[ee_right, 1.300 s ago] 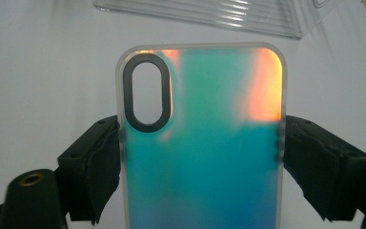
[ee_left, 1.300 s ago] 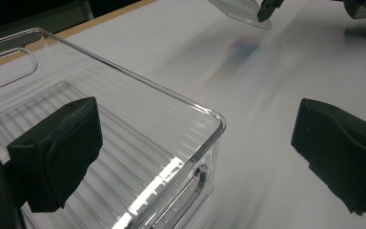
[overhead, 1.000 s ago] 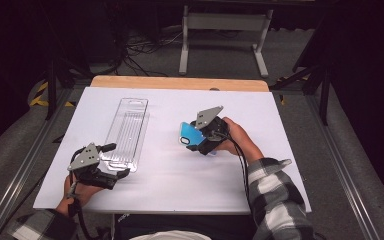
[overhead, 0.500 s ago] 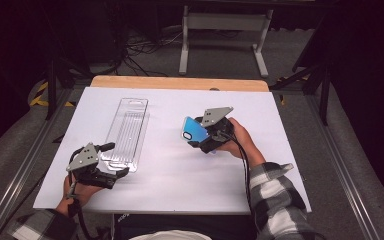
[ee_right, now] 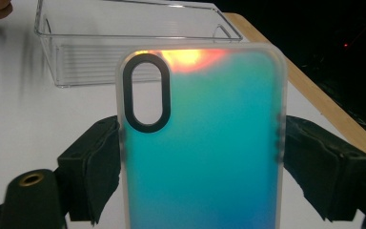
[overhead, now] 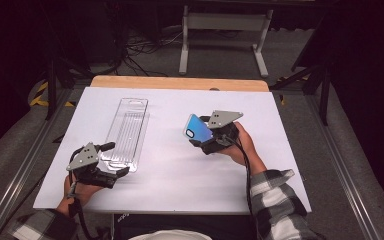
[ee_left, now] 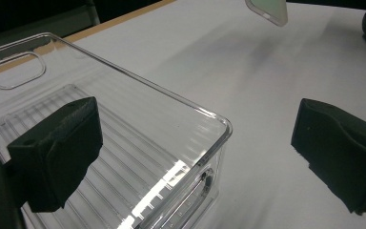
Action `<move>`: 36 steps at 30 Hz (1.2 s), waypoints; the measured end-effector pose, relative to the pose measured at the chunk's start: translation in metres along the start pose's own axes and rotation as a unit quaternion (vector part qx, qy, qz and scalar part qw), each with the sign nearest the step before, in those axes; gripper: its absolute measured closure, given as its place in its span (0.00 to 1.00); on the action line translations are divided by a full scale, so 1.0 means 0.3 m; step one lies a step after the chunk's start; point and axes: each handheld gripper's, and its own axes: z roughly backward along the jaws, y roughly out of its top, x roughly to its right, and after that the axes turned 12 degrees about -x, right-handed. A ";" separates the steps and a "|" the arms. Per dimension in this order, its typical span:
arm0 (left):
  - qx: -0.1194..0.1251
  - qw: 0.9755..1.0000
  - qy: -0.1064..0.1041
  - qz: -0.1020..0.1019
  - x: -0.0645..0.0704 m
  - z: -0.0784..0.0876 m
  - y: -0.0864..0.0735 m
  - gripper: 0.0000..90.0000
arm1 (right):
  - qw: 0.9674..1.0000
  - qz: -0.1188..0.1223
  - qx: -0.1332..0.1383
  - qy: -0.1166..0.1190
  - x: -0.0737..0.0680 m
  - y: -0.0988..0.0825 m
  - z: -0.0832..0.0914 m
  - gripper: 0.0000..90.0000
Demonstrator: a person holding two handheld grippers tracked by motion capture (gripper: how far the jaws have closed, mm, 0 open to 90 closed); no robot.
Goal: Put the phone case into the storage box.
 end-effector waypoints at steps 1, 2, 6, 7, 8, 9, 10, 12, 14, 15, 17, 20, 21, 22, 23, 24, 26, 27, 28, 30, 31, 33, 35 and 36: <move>0.000 1.000 0.002 -0.001 0.000 0.001 0.000 0.04 | 1.000 0.000 0.000 0.000 0.000 0.000 0.000 0.19; 0.001 1.000 0.002 0.000 0.000 0.002 0.000 0.04 | 1.000 -0.004 0.004 -0.005 -0.003 -0.003 0.003 0.19; 0.003 1.000 0.007 0.000 0.001 0.004 -0.002 0.04 | 1.000 -0.017 0.013 -0.019 -0.013 -0.010 0.010 0.19; 0.003 1.000 0.007 -0.001 0.001 0.004 -0.002 0.04 | 0.999 -0.020 0.016 -0.019 -0.016 -0.011 0.013 0.19; 0.003 1.000 0.006 0.000 0.002 0.005 -0.003 0.04 | 0.999 -0.022 0.020 -0.021 -0.020 -0.011 0.016 0.19; 0.003 1.000 0.006 -0.001 0.003 0.005 -0.003 0.04 | 0.999 -0.024 0.023 -0.025 -0.022 -0.012 0.018 0.19; 0.003 1.000 0.008 -0.002 0.003 0.005 -0.002 0.04 | 0.999 -0.026 0.027 -0.028 -0.025 -0.012 0.022 0.19; 0.004 1.000 0.011 -0.003 0.003 0.006 -0.003 0.04 | 0.999 -0.030 0.034 -0.027 -0.030 -0.011 0.027 0.19; 0.004 1.000 0.012 -0.002 0.003 0.008 -0.003 0.05 | 0.998 -0.034 0.041 -0.030 -0.039 -0.009 0.033 0.19; 0.003 1.000 0.011 -0.003 0.003 0.010 -0.003 0.05 | 0.998 -0.035 0.043 -0.031 -0.041 -0.009 0.036 0.19; 0.003 1.000 0.012 -0.003 0.003 0.012 -0.003 0.05 | 0.997 -0.039 0.051 -0.033 -0.047 -0.008 0.043 0.19; 0.003 1.000 0.015 -0.004 0.002 0.013 -0.003 0.05 | 0.996 -0.049 0.059 -0.041 -0.056 -0.008 0.055 0.19; 0.002 1.000 0.015 -0.003 0.003 0.012 -0.003 0.05 | 0.995 -0.053 0.068 -0.040 -0.062 -0.008 0.066 0.19; 0.002 1.000 0.015 -0.004 0.003 0.012 -0.002 0.05 | 0.995 -0.053 0.070 -0.046 -0.065 -0.008 0.069 0.19; 0.002 1.000 0.015 -0.004 0.003 0.012 -0.002 0.05 | 0.995 -0.055 0.072 -0.048 -0.068 -0.007 0.073 0.19; 0.002 1.000 0.017 -0.004 0.004 0.012 -0.002 0.05 | 0.995 -0.055 0.072 -0.048 -0.068 -0.007 0.073 0.19; 0.003 1.000 0.017 -0.004 0.005 0.012 -0.002 0.05 | 0.993 -0.059 0.079 -0.057 -0.072 -0.008 0.083 0.19; 0.005 1.000 0.019 -0.003 0.006 0.011 -0.002 0.05 | 0.993 -0.064 0.085 -0.056 -0.072 -0.009 0.088 0.19; 0.004 1.000 0.019 -0.004 0.006 0.011 -0.002 0.05 | 0.992 -0.068 0.090 -0.056 -0.072 -0.010 0.093 0.19; 0.004 1.000 0.020 -0.004 0.006 0.011 -0.002 0.05 | 0.990 -0.077 0.099 -0.058 -0.074 -0.012 0.101 0.19; 0.004 1.000 0.020 -0.003 0.006 0.011 -0.002 0.05 | 0.990 -0.079 0.102 -0.056 -0.075 -0.014 0.104 0.19; 0.004 1.000 0.020 -0.004 0.007 0.012 -0.002 0.05 | 0.988 -0.086 0.107 -0.065 -0.079 -0.014 0.110 0.19; 0.004 1.000 0.021 -0.004 0.007 0.012 -0.002 0.05 | 0.988 -0.086 0.108 -0.072 -0.084 -0.013 0.115 0.19; 0.004 1.000 0.021 -0.004 0.007 0.012 -0.002 0.06 | 0.987 -0.085 0.111 -0.075 -0.087 -0.013 0.117 0.19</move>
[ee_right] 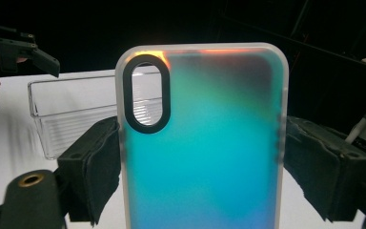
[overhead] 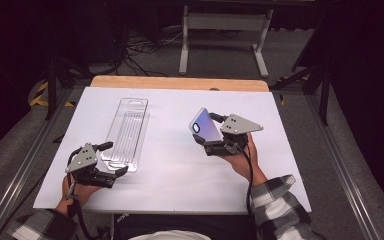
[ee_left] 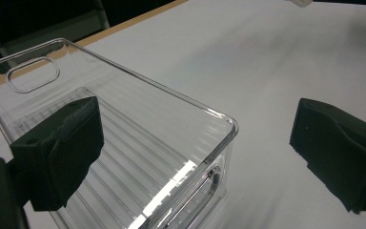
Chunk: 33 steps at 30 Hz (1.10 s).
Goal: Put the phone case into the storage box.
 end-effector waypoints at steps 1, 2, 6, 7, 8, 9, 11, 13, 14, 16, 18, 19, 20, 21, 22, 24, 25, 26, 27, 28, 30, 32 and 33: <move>0.000 1.000 0.000 0.000 0.000 0.000 0.000 0.06 | 1.000 -0.002 0.004 0.000 -0.004 0.000 0.002 0.19; 0.001 1.000 0.001 0.000 0.000 0.000 0.000 0.06 | 1.000 -0.004 0.004 -0.001 -0.007 0.000 0.004 0.19; 0.001 1.000 0.001 -0.002 0.002 0.000 0.001 0.06 | 1.000 -0.004 0.015 -0.008 -0.020 0.004 0.012 0.19; 0.002 1.000 0.001 -0.001 0.002 0.000 0.001 0.06 | 1.000 -0.005 0.018 -0.011 -0.026 0.005 0.016 0.19; 0.003 1.000 0.002 -0.001 0.002 0.000 0.002 0.06 | 1.000 -0.007 0.021 -0.013 -0.029 0.006 0.018 0.19; 0.004 1.000 0.001 0.000 0.002 0.000 0.001 0.07 | 1.000 -0.007 0.024 -0.013 -0.031 0.007 0.020 0.19; 0.005 1.000 0.000 0.003 0.002 -0.001 0.002 0.07 | 0.999 -0.012 0.030 -0.015 -0.036 0.006 0.023 0.19; 0.004 1.000 -0.005 0.007 0.003 -0.002 0.003 0.08 | 0.999 -0.015 0.031 -0.019 -0.041 0.005 0.023 0.19; 0.005 1.000 0.001 0.006 0.002 -0.004 0.005 0.08 | 0.999 -0.016 0.032 -0.024 -0.044 0.003 0.023 0.19; 0.007 1.000 -0.001 0.008 0.006 -0.007 0.008 0.09 | 0.999 -0.021 0.036 -0.028 -0.048 0.000 0.025 0.19; 0.013 1.000 -0.003 0.016 0.008 -0.008 0.012 0.10 | 0.998 -0.022 0.039 -0.032 -0.052 -0.003 0.028 0.19; 0.017 1.000 -0.002 0.020 0.007 -0.009 0.015 0.12 | 0.998 -0.026 0.041 -0.034 -0.056 -0.005 0.028 0.19; 0.015 1.000 -0.003 0.027 0.006 -0.010 0.020 0.14 | 0.998 -0.025 0.041 -0.037 -0.059 -0.008 0.029 0.19; 0.014 1.000 0.001 0.027 0.005 -0.011 0.024 0.15 | 0.998 -0.025 0.041 -0.039 -0.062 -0.010 0.028 0.19; 0.018 0.999 0.005 0.035 0.005 -0.015 0.030 0.16 | 0.998 -0.024 0.040 -0.041 -0.065 -0.012 0.029 0.19; 0.023 0.999 0.002 0.040 0.005 -0.016 0.042 0.17 | 0.998 -0.022 0.044 -0.050 -0.073 -0.018 0.031 0.19; 0.024 0.999 0.001 0.040 0.005 -0.017 0.051 0.17 | 0.997 -0.021 0.045 -0.052 -0.076 -0.019 0.032 0.19; 0.028 0.999 0.000 0.043 0.008 -0.020 0.056 0.17 | 0.997 -0.022 0.047 -0.056 -0.081 -0.021 0.034 0.19; 0.030 0.999 -0.001 0.043 0.010 -0.021 0.066 0.17 | 0.997 -0.021 0.047 -0.057 -0.083 -0.022 0.035 0.19; 0.033 0.999 -0.004 0.043 0.011 -0.023 0.075 0.18 | 0.997 -0.020 0.048 -0.059 -0.088 -0.024 0.034 0.19; 0.035 0.998 -0.007 0.044 0.015 -0.027 0.095 0.19 | 0.996 -0.014 0.050 -0.066 -0.095 -0.027 0.033 0.19; 0.041 0.998 -0.007 0.045 0.020 -0.036 0.123 0.20 | 0.996 -0.017 0.050 -0.066 -0.102 -0.028 0.029 0.19; 0.042 0.998 -0.010 0.045 0.022 -0.039 0.133 0.22 | 0.996 -0.016 0.051 -0.069 -0.106 -0.028 0.028 0.19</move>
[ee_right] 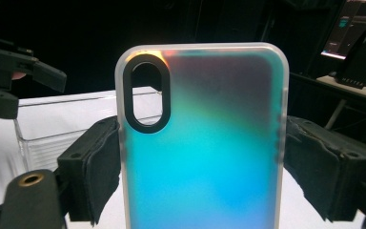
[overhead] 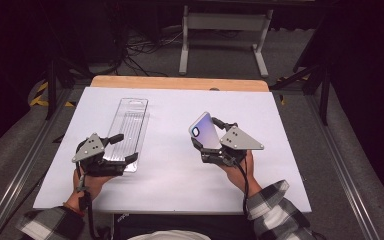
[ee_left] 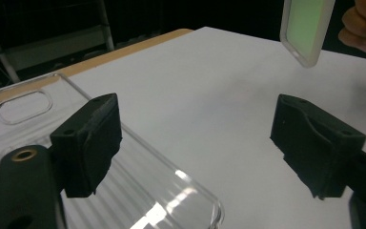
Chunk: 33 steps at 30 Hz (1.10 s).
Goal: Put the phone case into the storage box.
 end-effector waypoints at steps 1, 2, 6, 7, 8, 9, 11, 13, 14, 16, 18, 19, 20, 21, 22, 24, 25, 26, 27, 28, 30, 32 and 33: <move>0.001 1.000 0.000 -0.010 0.004 -0.007 0.021 0.23 | 1.000 0.002 0.001 -0.002 -0.003 0.000 -0.001 0.19; 0.009 1.000 0.000 -0.014 0.010 -0.016 0.033 0.26 | 1.000 0.003 0.002 -0.003 -0.006 0.000 -0.001 0.19; 0.015 1.000 -0.010 -0.017 0.021 -0.050 0.083 0.34 | 1.000 0.002 0.006 -0.009 -0.010 -0.002 -0.003 0.19; 0.016 1.000 -0.013 -0.014 0.025 -0.061 0.093 0.36 | 1.000 0.000 0.007 -0.010 -0.011 -0.003 -0.003 0.19; 0.016 1.000 -0.018 -0.011 0.029 -0.071 0.102 0.37 | 1.000 0.001 0.007 -0.011 -0.011 -0.004 -0.003 0.19; 0.017 1.000 -0.017 -0.013 0.031 -0.079 0.109 0.37 | 1.000 0.002 0.009 -0.015 -0.012 -0.004 -0.002 0.19; 0.015 1.000 -0.019 -0.013 0.034 -0.087 0.119 0.36 | 1.000 0.003 0.009 -0.015 -0.014 -0.005 -0.002 0.19; 0.019 0.999 -0.032 -0.009 0.046 -0.107 0.139 0.35 | 1.000 0.002 0.010 -0.017 -0.016 -0.006 -0.003 0.19; 0.026 0.999 -0.034 -0.007 0.051 -0.116 0.148 0.34 | 1.000 0.002 0.010 -0.018 -0.017 -0.006 -0.004 0.19; 0.033 0.998 -0.045 -0.005 0.059 -0.126 0.167 0.32 | 1.000 0.005 0.008 -0.020 -0.022 -0.007 -0.007 0.19; 0.041 0.998 -0.050 -0.005 0.070 -0.137 0.185 0.30 | 1.000 0.005 0.008 -0.020 -0.025 -0.007 -0.009 0.19; 0.046 0.997 -0.058 -0.003 0.078 -0.145 0.196 0.30 | 1.000 0.007 0.007 -0.022 -0.027 -0.008 -0.012 0.19; 0.050 0.997 -0.060 -0.003 0.081 -0.150 0.201 0.29 | 1.000 0.007 0.006 -0.025 -0.032 -0.009 -0.015 0.19; 0.050 0.997 -0.061 -0.004 0.087 -0.157 0.209 0.27 | 1.000 0.007 0.006 -0.023 -0.032 -0.010 -0.017 0.19; 0.048 0.997 -0.058 -0.005 0.093 -0.164 0.214 0.24 | 1.000 0.007 0.005 -0.022 -0.035 -0.013 -0.019 0.19; 0.047 0.997 -0.054 -0.006 0.098 -0.172 0.218 0.20 | 1.000 0.011 0.003 -0.025 -0.039 -0.014 -0.022 0.19; 0.047 0.997 -0.055 -0.006 0.100 -0.175 0.219 0.18 | 1.000 0.016 0.003 -0.025 -0.041 -0.014 -0.024 0.19; 0.047 0.997 -0.056 -0.004 0.102 -0.180 0.220 0.18 | 1.000 0.017 0.003 -0.025 -0.042 -0.015 -0.024 0.19; 0.049 0.997 -0.053 -0.004 0.104 -0.184 0.221 0.17 | 0.999 0.017 0.003 -0.028 -0.044 -0.015 -0.025 0.19; 0.046 0.997 -0.056 -0.006 0.104 -0.184 0.222 0.18 | 0.999 0.018 0.003 -0.029 -0.045 -0.015 -0.026 0.19; 0.052 0.997 -0.061 -0.007 0.106 -0.189 0.227 0.20 | 0.999 0.018 0.003 -0.031 -0.047 -0.016 -0.028 0.19; 0.061 0.995 -0.074 -0.008 0.113 -0.191 0.233 0.29 | 0.999 0.018 0.002 -0.033 -0.050 -0.017 -0.031 0.19; 0.070 0.994 -0.080 -0.002 0.119 -0.192 0.237 0.32 | 0.999 0.019 0.003 -0.035 -0.052 -0.017 -0.032 0.19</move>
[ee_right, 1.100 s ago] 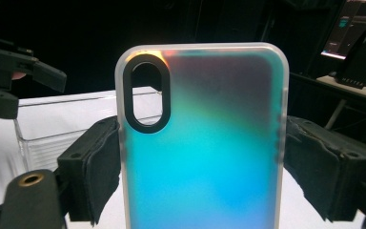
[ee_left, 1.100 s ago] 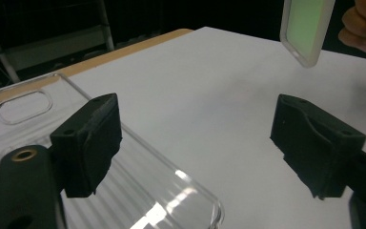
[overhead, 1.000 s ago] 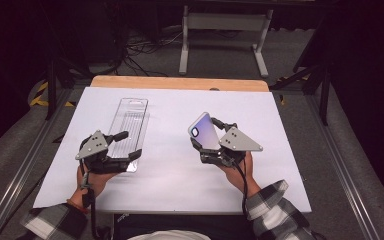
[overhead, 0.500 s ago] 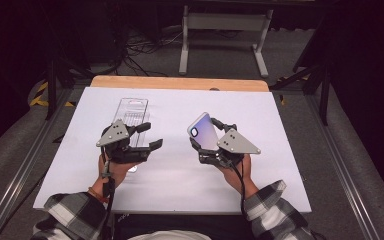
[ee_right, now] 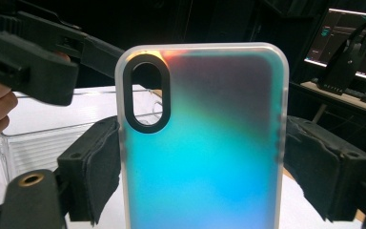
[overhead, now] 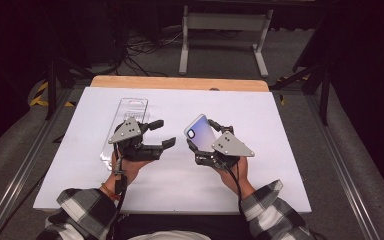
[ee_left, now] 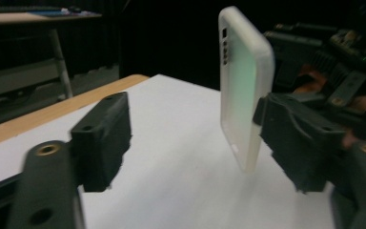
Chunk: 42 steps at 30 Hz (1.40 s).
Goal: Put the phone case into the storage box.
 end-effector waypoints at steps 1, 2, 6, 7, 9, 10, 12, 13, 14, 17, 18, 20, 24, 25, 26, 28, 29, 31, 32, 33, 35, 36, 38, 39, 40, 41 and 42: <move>0.000 1.000 -0.008 0.000 0.002 -0.004 0.006 0.36 | 1.000 0.003 0.001 -0.003 -0.003 0.000 -0.001 0.19; -0.003 1.000 -0.012 -0.001 0.005 -0.010 0.011 0.40 | 1.000 0.004 0.001 -0.004 -0.006 0.001 -0.003 0.19; -0.004 1.000 -0.018 -0.001 0.016 -0.034 0.019 0.48 | 1.000 0.010 0.001 -0.010 -0.017 0.001 -0.007 0.19; 0.000 1.000 -0.017 -0.001 0.018 -0.040 0.021 0.49 | 1.000 0.013 0.000 -0.015 -0.025 0.001 -0.009 0.19; 0.002 1.000 -0.021 0.003 0.019 -0.046 0.023 0.50 | 1.000 0.006 0.001 -0.018 -0.021 -0.001 -0.012 0.19; 0.002 1.000 -0.021 0.008 0.020 -0.048 0.025 0.50 | 1.000 0.003 0.000 -0.017 -0.019 -0.002 -0.012 0.19; 0.011 1.000 -0.027 0.011 0.018 -0.050 0.030 0.50 | 1.000 0.004 -0.002 -0.019 -0.019 -0.004 -0.013 0.19; 0.010 1.000 -0.028 0.010 0.020 -0.052 0.032 0.50 | 1.000 0.004 -0.001 -0.020 -0.022 -0.004 -0.014 0.19; 0.008 0.999 -0.030 0.010 0.022 -0.053 0.033 0.50 | 1.000 0.005 -0.002 -0.020 -0.024 -0.003 -0.014 0.19; 0.007 0.999 -0.035 0.009 0.030 -0.065 0.036 0.50 | 1.000 0.010 -0.002 -0.020 -0.032 -0.003 -0.017 0.19; 0.007 0.999 -0.035 0.009 0.030 -0.065 0.036 0.51 | 1.000 0.013 -0.003 -0.021 -0.035 -0.003 -0.018 0.19; 0.003 0.999 -0.039 0.007 0.033 -0.074 0.039 0.52 | 1.000 0.016 -0.002 -0.023 -0.040 -0.003 -0.020 0.19; 0.001 0.999 -0.039 0.011 0.034 -0.084 0.040 0.56 | 0.999 0.025 -0.003 -0.025 -0.054 -0.002 -0.025 0.19; 0.001 0.999 -0.040 0.010 0.034 -0.088 0.041 0.58 | 0.999 0.027 -0.004 -0.025 -0.058 -0.001 -0.026 0.19; 0.002 0.999 -0.039 0.011 0.035 -0.088 0.041 0.58 | 0.999 0.027 -0.004 -0.025 -0.058 -0.001 -0.026 0.19; 0.005 0.999 -0.039 0.010 0.035 -0.093 0.041 0.64 | 0.999 0.029 -0.004 -0.027 -0.066 -0.001 -0.030 0.19; 0.005 0.999 -0.039 0.010 0.035 -0.093 0.041 0.66 | 0.999 0.031 -0.004 -0.029 -0.069 -0.001 -0.032 0.19; 0.009 0.999 -0.042 0.007 0.038 -0.098 0.040 0.70 | 0.999 0.031 -0.005 -0.031 -0.073 -0.002 -0.034 0.19; 0.011 0.999 -0.039 0.005 0.039 -0.099 0.040 0.72 | 0.999 0.029 -0.004 -0.032 -0.075 -0.002 -0.035 0.19; 0.013 0.999 -0.039 0.005 0.040 -0.100 0.039 0.73 | 0.999 0.028 -0.005 -0.034 -0.077 -0.003 -0.036 0.19; 0.013 0.999 -0.037 0.006 0.041 -0.101 0.038 0.75 | 0.999 0.028 -0.005 -0.035 -0.078 -0.003 -0.037 0.19; 0.014 0.999 -0.034 0.006 0.043 -0.103 0.037 0.76 | 0.999 0.028 -0.005 -0.043 -0.081 -0.003 -0.039 0.19; 0.018 0.999 -0.029 0.006 0.047 -0.104 0.035 0.78 | 0.999 0.025 -0.005 -0.044 -0.082 -0.003 -0.041 0.19; 0.020 0.999 -0.024 0.006 0.050 -0.106 0.034 0.78 | 0.999 0.023 -0.006 -0.044 -0.083 -0.003 -0.042 0.19; 0.023 0.999 -0.022 0.005 0.052 -0.107 0.033 0.80 | 0.999 0.019 -0.006 -0.050 -0.087 -0.004 -0.044 0.19; 0.028 0.999 -0.016 0.003 0.054 -0.109 0.033 0.82 | 0.998 0.017 -0.004 -0.052 -0.090 -0.005 -0.046 0.19; 0.028 1.000 -0.014 0.001 0.056 -0.110 0.033 0.83 | 0.998 0.016 -0.004 -0.053 -0.091 -0.005 -0.047 0.19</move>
